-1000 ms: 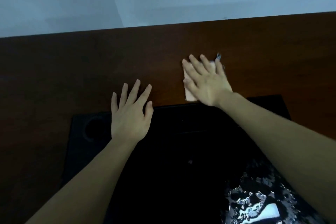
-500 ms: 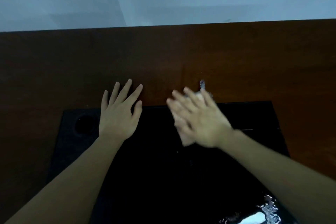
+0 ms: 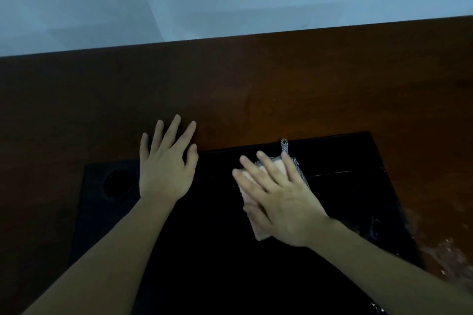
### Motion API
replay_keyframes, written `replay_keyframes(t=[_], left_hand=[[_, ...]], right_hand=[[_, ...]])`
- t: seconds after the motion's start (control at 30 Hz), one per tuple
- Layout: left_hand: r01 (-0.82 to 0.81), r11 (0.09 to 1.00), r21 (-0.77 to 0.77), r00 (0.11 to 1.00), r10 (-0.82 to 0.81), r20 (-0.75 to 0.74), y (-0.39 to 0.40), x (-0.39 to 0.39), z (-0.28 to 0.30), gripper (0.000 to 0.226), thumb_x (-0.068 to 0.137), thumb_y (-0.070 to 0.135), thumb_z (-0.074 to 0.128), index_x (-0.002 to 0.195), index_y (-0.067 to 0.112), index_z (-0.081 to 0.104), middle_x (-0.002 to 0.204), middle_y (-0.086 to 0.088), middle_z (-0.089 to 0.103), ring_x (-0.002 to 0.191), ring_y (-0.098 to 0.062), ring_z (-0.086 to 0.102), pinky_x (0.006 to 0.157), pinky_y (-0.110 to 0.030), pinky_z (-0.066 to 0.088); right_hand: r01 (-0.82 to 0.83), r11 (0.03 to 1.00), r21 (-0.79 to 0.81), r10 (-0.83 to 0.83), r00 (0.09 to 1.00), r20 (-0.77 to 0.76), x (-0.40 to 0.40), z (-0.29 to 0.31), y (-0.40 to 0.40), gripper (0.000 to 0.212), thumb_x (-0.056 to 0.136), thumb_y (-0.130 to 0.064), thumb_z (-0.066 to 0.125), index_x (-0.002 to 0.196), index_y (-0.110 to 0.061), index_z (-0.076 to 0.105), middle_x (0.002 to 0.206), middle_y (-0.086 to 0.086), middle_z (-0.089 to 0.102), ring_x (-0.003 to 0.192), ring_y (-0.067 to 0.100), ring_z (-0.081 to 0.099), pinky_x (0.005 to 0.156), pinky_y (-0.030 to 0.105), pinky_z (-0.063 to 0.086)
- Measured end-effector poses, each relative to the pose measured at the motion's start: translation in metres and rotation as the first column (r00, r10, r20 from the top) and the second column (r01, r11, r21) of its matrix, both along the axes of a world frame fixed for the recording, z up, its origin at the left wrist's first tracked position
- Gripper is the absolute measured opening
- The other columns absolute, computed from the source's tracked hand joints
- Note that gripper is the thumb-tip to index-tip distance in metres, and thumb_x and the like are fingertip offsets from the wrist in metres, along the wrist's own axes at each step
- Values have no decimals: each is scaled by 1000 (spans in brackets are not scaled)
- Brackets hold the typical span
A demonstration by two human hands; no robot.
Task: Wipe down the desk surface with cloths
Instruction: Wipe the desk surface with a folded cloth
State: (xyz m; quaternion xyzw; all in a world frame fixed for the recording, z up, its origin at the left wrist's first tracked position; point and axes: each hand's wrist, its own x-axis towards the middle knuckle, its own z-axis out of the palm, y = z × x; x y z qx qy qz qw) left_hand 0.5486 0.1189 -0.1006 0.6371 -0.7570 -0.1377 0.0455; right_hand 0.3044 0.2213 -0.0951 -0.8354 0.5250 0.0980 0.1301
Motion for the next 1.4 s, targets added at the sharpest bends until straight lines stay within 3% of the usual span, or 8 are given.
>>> replay_keyframes(t=[0.1, 0.23, 0.4, 0.5, 0.63, 0.83, 1.07, 1.4], left_hand=[[4, 1000, 4, 1000, -4, -1, 1, 0, 3, 54, 106, 48, 24, 159, 40, 23, 169, 8, 8, 157, -21, -3, 126, -48, -2], [11, 1000, 26, 1000, -12, 7, -1, -1, 4, 54, 105, 49, 22, 159, 43, 19, 169, 10, 4, 156, -19, -6, 126, -47, -4], [8, 1000, 27, 1000, -9, 16, -2, 1, 2, 54, 106, 48, 24, 159, 43, 17, 169, 11, 2, 156, -19, -8, 126, -47, -5], [10, 1000, 29, 1000, -10, 22, -1, 1, 1, 54, 106, 47, 24, 159, 43, 17, 170, 10, 2, 156, -19, -8, 126, -47, -5], [16, 1000, 20, 1000, -16, 14, 1, 1, 3, 54, 106, 46, 24, 160, 41, 17, 170, 9, 2, 156, -21, -7, 126, -49, -4], [21, 999, 36, 999, -22, 30, -2, 0, 4, 54, 107, 47, 22, 160, 42, 13, 170, 9, 0, 156, -21, -9, 126, -49, -4], [18, 1000, 19, 1000, -18, 23, -1, 1, 2, 55, 106, 47, 23, 160, 41, 13, 170, 9, 1, 156, -21, -8, 126, -49, -5], [44, 999, -13, 997, -43, 69, 0, -6, 10, 57, 106, 40, 31, 161, 33, 18, 170, 6, 2, 156, -24, -5, 125, -53, -1]], right_hand=[[-17, 1000, 9, 17, 1000, 20, -14, -1, -15, 62, 107, -57, 13, 163, -33, 4, 170, -5, 2, 157, 28, -1, 121, 56, -1], [248, 967, -61, -250, 968, -33, -36, 0, -82, 61, 104, -57, 8, 156, -41, -20, 166, -13, -22, 155, 21, -18, 123, 52, -11], [448, 892, -60, -451, 890, -59, -28, 2, -112, 62, 104, -54, 2, 159, -35, -16, 170, -6, -13, 156, 25, -15, 123, 56, -8], [369, 927, -74, -375, 922, -102, 5, 0, -69, 64, 102, -54, 1, 159, -32, -17, 171, -2, -12, 156, 30, -12, 123, 60, -4], [168, 984, -56, -169, 986, -12, 42, 1, 1, 65, 104, -54, 22, 163, -27, 14, 170, 2, 14, 156, 34, 13, 120, 63, 10], [178, 982, -61, -180, 983, -31, 20, 1, -51, 64, 105, -57, 13, 160, -38, -14, 168, -9, -17, 155, 24, -17, 123, 57, -8], [402, 914, -55, -405, 912, -69, -4, 5, -106, 62, 105, -55, 6, 159, -36, -17, 170, -7, -16, 156, 24, -17, 123, 56, -9], [55, 998, 30, -55, 998, -18, -16, 1, 4, 63, 106, -59, 8, 163, -32, 2, 171, -3, 1, 157, 29, -1, 121, 57, 1]])
